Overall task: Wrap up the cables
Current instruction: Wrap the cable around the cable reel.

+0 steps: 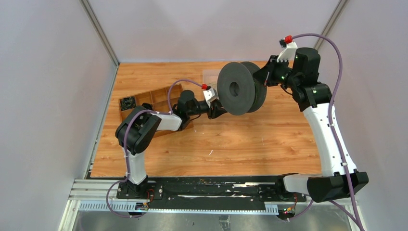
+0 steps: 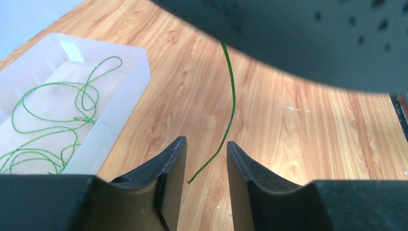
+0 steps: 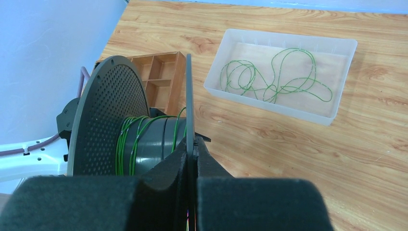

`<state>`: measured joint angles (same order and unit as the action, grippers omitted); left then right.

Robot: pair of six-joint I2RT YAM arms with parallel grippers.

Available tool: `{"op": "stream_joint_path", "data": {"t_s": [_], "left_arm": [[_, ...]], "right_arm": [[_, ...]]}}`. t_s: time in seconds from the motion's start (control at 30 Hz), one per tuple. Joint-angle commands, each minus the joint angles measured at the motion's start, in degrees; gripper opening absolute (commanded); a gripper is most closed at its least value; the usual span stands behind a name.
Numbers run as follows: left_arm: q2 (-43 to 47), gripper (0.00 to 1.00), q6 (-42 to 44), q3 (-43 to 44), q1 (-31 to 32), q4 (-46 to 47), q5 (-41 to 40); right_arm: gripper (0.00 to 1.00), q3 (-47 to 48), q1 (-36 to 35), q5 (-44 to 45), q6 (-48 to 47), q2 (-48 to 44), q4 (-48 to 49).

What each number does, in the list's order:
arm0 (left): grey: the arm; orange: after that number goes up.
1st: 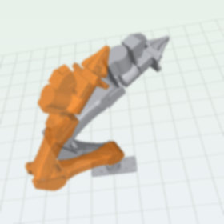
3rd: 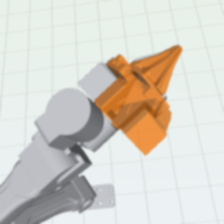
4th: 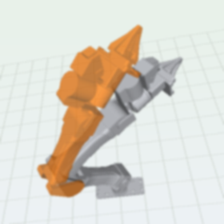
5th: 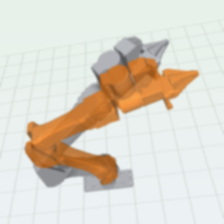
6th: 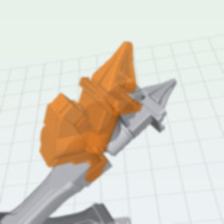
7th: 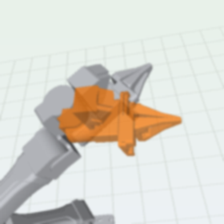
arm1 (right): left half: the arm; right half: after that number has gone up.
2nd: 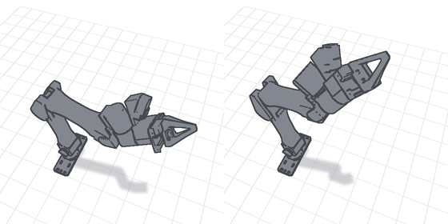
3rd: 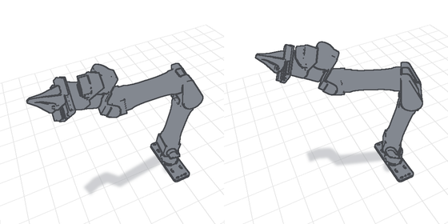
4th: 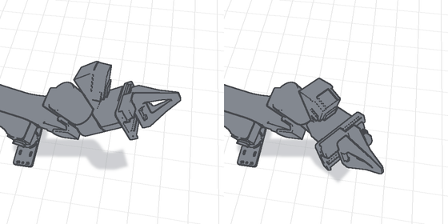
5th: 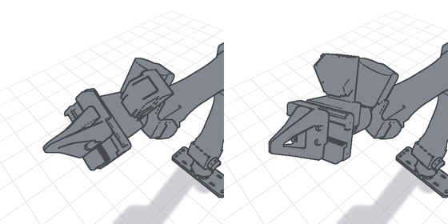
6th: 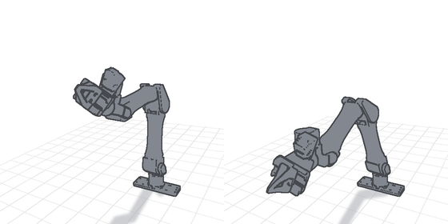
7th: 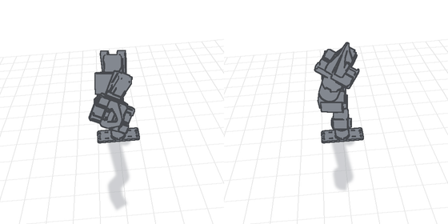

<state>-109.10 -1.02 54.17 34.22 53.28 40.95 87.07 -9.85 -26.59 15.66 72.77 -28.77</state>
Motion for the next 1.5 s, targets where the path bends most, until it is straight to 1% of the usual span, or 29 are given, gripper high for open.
{"op": "stream_joint_path", "data": {"t_s": [0.0, 0.2, 0.33, 0.37, 0.5, 0.63, 0.9, 1.1, 1.33, 1.47], "left_arm": [[1.5, 0.37, 0.6, -1.3, 0.1, 0.8, 1.0], [1.7, 0.15, -0.2, -1.0, 0.1, 0.0, 2.0], [1.9, 0.02, -0.9, -1.0, 0.3, -0.1, 2.6], [2.1, 0.01, -1.0, -1.0, 0.5, -0.2, 2.6], [3.3, 0.0, -0.3, -1.9, 1.1, -1.3, 2.5], [5.8, 0.0, 1.1, -3.2, 2.6, -4.4, 2.1], [13.0, 0.0, 5.3, -5.7, 9.3, -10.9, 0.8], [14.1, 0.0, 5.2, -2.7, 13.5, -16.7, 0.6], [14.0, 0.0, 10.2, -0.5, 17.6, -26.8, 0.7], [14.0, 0.0, 13.1, 2.4, 19.0, -33.0, 1.1]], "right_arm": [[0.01, 1.3, 1.0, -1.6, 1.6, -0.9, 2.2], [0.01, 0.4, 1.2, -1.3, 1.4, -1.2, 2.7], [0.01, -0.6, 1.7, -1.0, 1.2, -1.7, 3.1], [0.01, -0.7, 1.7, -0.9, 1.3, -1.8, 3.2], [0.01, -0.9, 2.1, -0.3, 1.0, -2.0, 3.2], [0.01, -0.9, 2.3, 2.6, 0.7, -2.3, 3.1], [0.01, 0.3, 2.2, 11.3, -0.9, -0.5, 2.5], [0.01, -0.7, 2.2, 14.2, -0.6, 0.4, 3.4], [0.01, -0.9, 2.2, 17.3, -2.0, 1.4, 4.3], [0.01, -2.2, 2.1, 18.5, -2.9, 1.3, 5.2]]}}
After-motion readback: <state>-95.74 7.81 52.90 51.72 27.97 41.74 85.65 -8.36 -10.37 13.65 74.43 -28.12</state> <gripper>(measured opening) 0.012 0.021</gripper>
